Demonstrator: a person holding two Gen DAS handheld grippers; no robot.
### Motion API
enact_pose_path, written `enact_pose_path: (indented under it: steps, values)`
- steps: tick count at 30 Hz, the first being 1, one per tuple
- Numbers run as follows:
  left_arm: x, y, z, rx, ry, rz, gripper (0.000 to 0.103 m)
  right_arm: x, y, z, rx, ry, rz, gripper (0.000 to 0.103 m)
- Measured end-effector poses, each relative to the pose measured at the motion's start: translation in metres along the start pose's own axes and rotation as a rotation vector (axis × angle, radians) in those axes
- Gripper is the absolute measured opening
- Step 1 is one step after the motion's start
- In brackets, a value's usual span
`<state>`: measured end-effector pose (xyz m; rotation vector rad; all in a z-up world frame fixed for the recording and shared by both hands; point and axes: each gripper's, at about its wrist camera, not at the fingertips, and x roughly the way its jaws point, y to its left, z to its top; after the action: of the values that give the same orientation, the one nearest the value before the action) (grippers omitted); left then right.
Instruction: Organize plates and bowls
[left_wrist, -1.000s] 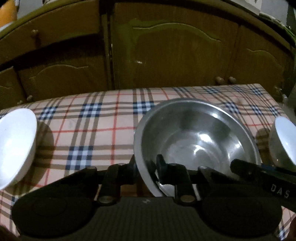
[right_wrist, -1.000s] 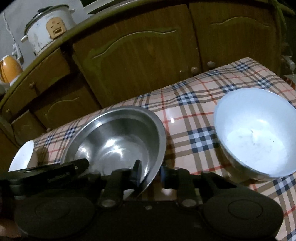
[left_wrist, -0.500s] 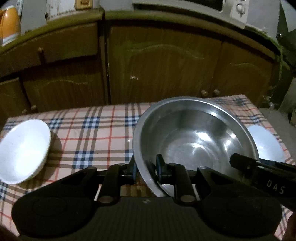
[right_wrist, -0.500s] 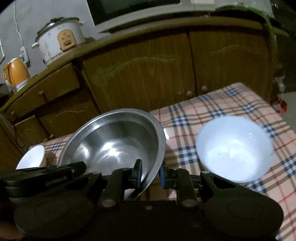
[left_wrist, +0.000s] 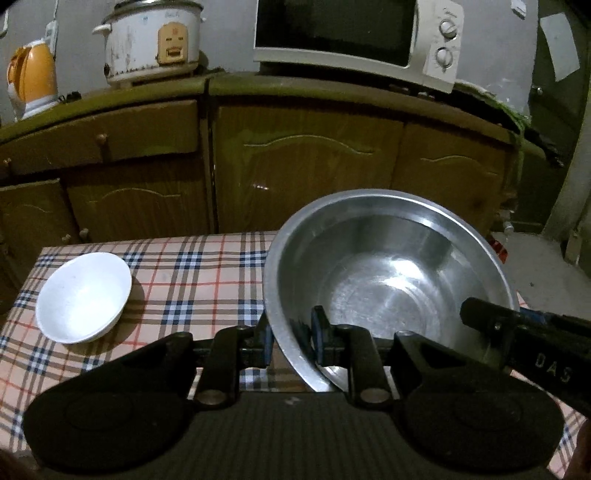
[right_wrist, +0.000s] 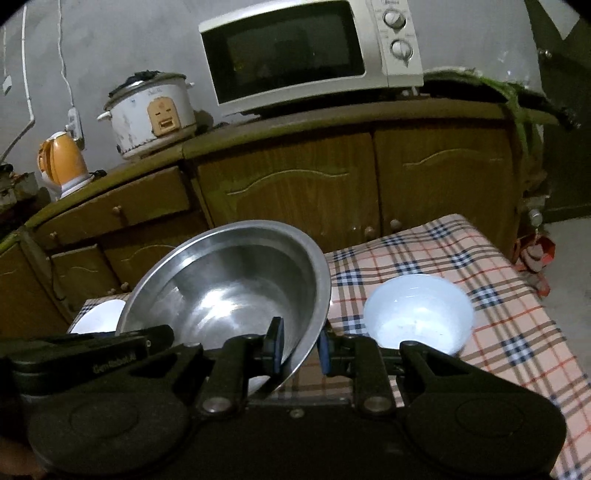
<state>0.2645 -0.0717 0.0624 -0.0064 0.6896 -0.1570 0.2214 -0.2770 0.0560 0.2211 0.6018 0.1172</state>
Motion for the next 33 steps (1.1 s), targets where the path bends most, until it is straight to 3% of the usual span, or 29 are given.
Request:
enact_pose_path:
  steps: [16, 33]
  values:
    - [-0.051, -0.012, -0.017, -0.002, -0.041, 0.014, 0.022, -0.065, 0.007, -0.01, -0.03, -0.052, -0.009, 0.026]
    - [-0.078, -0.019, -0.037, 0.007, -0.063, 0.02, 0.022, -0.102, 0.006, -0.026, -0.039, -0.074, -0.014, 0.026]
